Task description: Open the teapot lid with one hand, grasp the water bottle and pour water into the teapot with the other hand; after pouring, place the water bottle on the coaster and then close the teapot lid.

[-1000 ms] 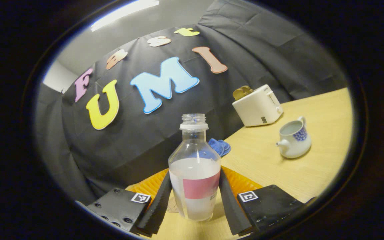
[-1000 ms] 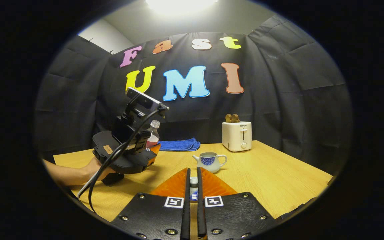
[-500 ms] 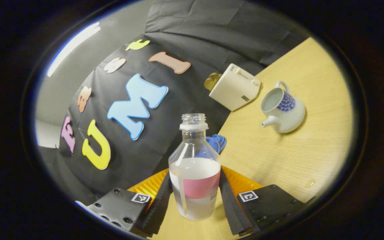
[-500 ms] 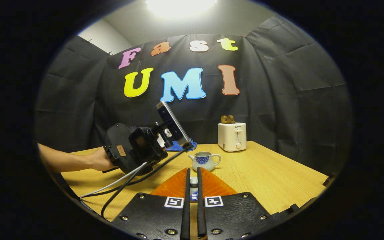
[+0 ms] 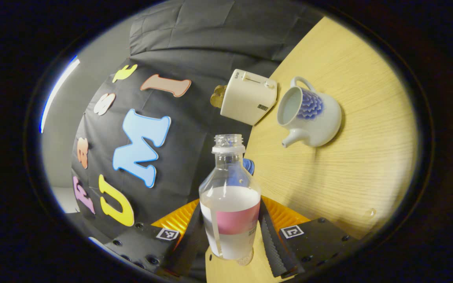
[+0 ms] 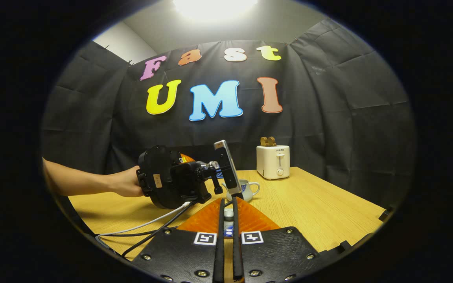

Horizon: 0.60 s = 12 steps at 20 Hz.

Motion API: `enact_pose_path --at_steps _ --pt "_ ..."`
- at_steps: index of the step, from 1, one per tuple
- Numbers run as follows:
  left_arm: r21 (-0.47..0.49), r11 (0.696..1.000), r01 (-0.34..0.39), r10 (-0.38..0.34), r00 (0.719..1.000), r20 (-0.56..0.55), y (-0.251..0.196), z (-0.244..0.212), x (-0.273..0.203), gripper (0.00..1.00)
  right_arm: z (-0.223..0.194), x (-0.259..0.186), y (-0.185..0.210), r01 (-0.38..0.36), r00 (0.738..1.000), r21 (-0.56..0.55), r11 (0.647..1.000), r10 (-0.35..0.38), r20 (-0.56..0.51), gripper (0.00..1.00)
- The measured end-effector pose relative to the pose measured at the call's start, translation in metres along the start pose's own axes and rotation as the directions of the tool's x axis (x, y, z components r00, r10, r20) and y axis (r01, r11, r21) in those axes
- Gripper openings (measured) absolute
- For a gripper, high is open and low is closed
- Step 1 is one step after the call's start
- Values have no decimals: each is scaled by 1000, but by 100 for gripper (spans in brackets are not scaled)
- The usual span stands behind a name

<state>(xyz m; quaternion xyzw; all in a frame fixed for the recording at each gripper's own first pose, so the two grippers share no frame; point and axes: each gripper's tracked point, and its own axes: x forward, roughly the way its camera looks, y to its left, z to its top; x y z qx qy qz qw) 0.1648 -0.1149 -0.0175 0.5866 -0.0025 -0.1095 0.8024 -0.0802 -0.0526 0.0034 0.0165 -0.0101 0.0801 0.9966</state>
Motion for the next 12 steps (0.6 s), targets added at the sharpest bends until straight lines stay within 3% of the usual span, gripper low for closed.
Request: enact_pose_path --at_steps 12 --pt "209 975 73 -69 997 -26 -25 23 15 85 -3 0 -5 7 1000 9 1000 -7 -15 8"
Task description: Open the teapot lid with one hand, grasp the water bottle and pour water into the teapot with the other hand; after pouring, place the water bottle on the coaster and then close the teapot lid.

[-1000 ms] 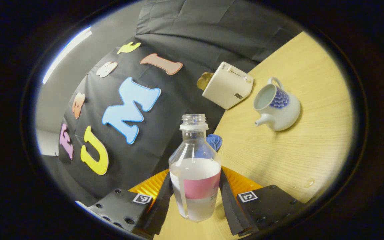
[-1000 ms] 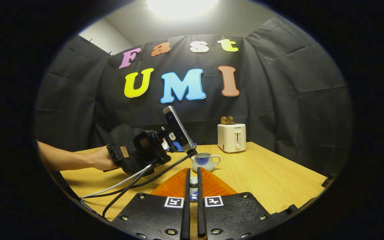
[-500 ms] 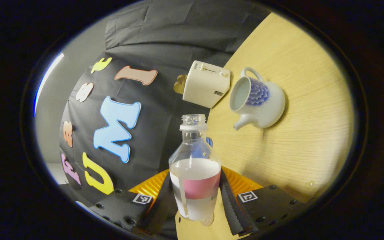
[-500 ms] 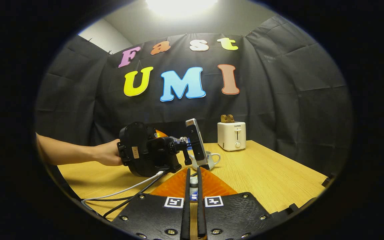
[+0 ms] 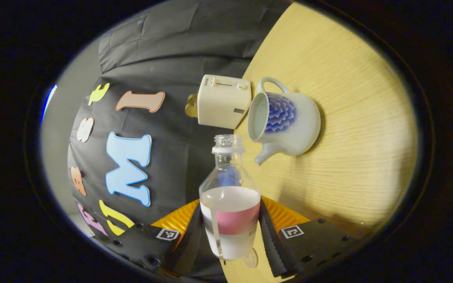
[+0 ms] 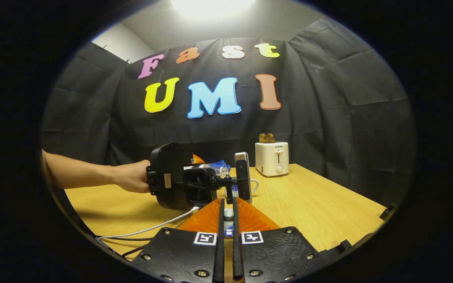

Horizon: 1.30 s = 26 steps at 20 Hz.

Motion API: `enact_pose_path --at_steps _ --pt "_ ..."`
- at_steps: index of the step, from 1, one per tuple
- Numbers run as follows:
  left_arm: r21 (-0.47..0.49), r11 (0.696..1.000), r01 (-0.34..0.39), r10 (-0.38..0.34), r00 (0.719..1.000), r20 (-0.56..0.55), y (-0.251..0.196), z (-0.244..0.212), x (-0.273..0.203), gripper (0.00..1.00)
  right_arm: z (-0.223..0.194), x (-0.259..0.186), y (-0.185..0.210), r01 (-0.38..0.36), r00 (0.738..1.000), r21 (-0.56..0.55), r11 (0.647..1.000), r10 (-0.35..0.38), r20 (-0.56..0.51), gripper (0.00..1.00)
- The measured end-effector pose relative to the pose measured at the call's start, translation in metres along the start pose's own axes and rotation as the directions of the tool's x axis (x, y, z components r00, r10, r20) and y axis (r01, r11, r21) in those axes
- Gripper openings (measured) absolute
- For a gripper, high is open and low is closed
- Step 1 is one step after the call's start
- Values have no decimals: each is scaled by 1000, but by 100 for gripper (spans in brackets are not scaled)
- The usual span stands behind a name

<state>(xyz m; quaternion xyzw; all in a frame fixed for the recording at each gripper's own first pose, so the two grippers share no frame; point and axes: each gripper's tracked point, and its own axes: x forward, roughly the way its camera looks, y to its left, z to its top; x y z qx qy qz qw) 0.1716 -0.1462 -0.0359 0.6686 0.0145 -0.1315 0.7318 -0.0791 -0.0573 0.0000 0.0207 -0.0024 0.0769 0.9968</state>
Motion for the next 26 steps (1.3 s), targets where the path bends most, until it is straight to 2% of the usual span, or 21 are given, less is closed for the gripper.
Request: enact_pose_path --at_steps 10,19,26 --pt "136 991 9 -8 1000 -6 7 8 3 85 1 -1 -4 6 1000 2 1000 -6 -1 8" --pt "306 952 -4 7 1000 -11 23 15 2 85 1 -1 -6 6 1000 5 1000 -6 -4 8" --pt "375 927 15 -7 1000 -23 25 15 3 85 3 -1 -6 6 1000 4 1000 -6 -5 8"
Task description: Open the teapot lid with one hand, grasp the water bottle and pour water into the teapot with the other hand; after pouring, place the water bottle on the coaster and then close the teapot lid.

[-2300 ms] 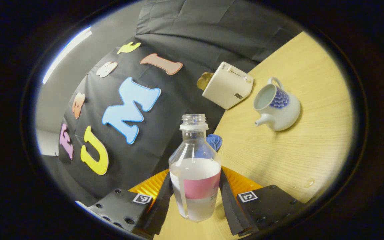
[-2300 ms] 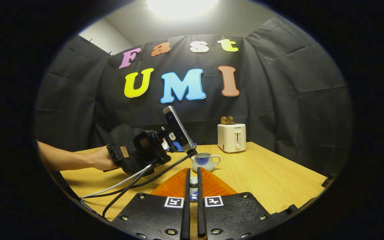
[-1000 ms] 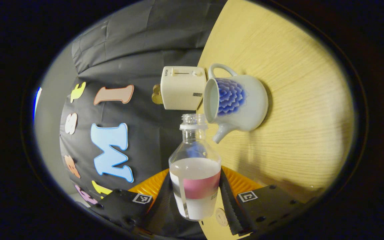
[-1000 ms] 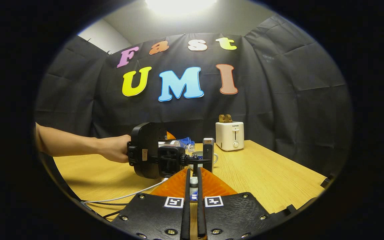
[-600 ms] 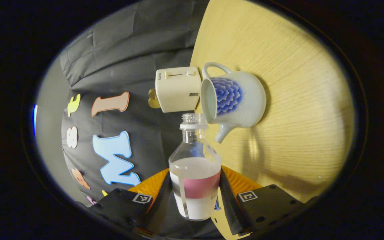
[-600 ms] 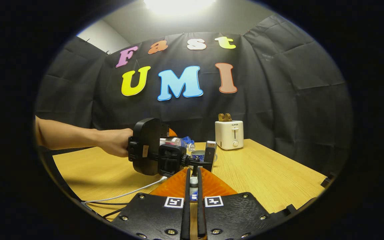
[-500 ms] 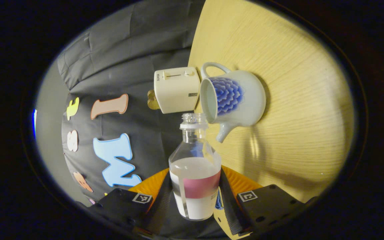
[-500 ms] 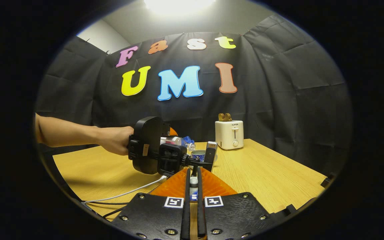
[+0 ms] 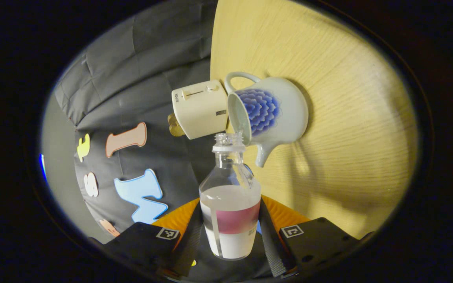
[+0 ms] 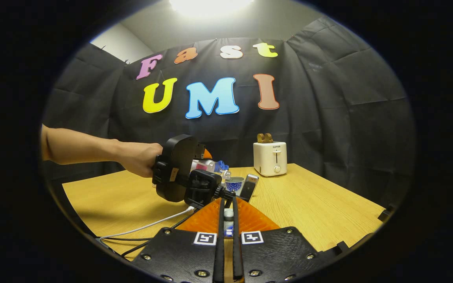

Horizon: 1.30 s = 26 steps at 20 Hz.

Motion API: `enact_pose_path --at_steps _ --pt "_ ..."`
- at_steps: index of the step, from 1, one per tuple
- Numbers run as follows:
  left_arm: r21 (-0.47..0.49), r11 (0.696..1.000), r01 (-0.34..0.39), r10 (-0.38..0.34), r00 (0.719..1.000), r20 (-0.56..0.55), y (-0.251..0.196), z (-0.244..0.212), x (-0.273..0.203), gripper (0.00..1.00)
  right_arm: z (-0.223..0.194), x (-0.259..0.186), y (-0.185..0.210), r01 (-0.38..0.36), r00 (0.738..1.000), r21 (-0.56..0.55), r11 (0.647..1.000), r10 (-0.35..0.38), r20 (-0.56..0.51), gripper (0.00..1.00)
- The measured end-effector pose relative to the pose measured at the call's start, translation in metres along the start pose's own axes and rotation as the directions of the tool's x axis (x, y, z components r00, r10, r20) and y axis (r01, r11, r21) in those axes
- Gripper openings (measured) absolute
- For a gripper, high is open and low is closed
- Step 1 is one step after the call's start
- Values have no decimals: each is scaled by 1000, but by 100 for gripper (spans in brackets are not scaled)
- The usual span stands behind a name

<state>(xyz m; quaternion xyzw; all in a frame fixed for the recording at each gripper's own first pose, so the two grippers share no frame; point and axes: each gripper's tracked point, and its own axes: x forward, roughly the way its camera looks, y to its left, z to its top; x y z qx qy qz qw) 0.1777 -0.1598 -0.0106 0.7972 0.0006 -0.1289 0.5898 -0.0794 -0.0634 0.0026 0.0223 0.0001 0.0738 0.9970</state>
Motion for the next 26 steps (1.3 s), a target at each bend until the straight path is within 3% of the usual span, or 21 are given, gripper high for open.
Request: enact_pose_path --at_steps 20,26 --pt "241 970 -21 22 1000 -5 16 2 -4 85 1 -1 -1 -2 1000 10 1000 2 -2 8" --pt "277 961 20 -14 1000 -26 17 -1 -3 85 3 -2 -2 -2 1000 9 1000 2 2 8"
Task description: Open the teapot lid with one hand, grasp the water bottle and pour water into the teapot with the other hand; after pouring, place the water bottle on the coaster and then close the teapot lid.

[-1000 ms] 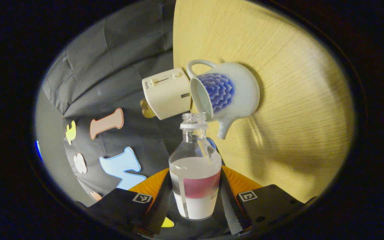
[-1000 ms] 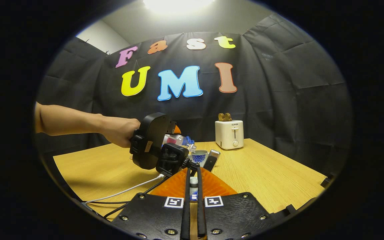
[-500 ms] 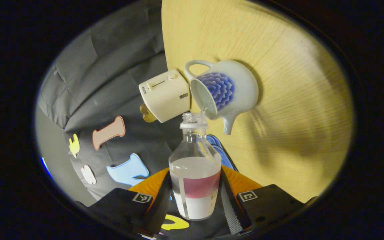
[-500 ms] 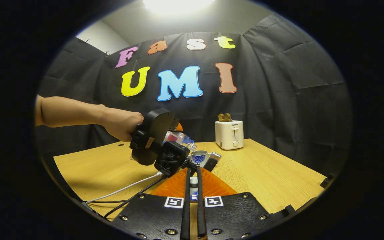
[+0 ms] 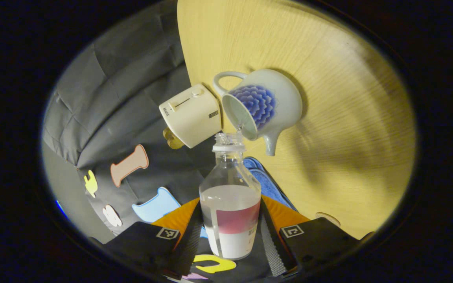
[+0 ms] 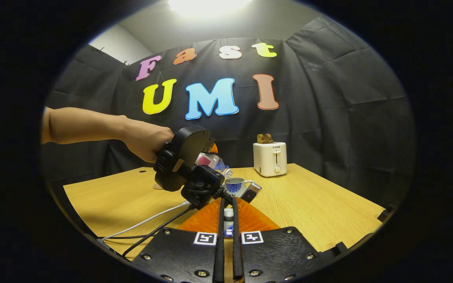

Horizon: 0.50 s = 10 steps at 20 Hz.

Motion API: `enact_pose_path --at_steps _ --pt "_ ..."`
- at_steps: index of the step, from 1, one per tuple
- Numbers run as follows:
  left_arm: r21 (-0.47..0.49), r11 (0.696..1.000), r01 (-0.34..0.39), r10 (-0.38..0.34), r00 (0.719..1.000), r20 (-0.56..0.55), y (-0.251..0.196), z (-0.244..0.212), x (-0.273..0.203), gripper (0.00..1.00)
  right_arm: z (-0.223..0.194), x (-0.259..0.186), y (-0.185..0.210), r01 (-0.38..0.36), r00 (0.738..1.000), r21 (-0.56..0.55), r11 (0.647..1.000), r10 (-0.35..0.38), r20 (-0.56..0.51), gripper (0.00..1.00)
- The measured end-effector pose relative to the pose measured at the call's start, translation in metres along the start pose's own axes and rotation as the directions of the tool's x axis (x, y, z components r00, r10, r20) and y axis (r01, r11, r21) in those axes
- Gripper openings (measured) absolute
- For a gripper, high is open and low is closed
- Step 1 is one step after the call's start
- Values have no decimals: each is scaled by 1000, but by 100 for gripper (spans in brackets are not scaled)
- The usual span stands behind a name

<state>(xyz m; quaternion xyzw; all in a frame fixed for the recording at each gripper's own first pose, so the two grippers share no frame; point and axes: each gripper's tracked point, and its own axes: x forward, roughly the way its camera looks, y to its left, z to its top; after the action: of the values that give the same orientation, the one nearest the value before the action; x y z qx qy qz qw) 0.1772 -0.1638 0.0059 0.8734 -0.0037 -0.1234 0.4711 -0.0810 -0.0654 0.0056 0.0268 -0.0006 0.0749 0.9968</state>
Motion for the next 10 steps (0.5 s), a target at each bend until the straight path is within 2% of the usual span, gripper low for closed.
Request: enact_pose_path --at_steps 10 --pt "80 997 -5 6 1000 -12 8 0 -4 85 1 -3 0 -1 1000 -1 1000 1 2 8"
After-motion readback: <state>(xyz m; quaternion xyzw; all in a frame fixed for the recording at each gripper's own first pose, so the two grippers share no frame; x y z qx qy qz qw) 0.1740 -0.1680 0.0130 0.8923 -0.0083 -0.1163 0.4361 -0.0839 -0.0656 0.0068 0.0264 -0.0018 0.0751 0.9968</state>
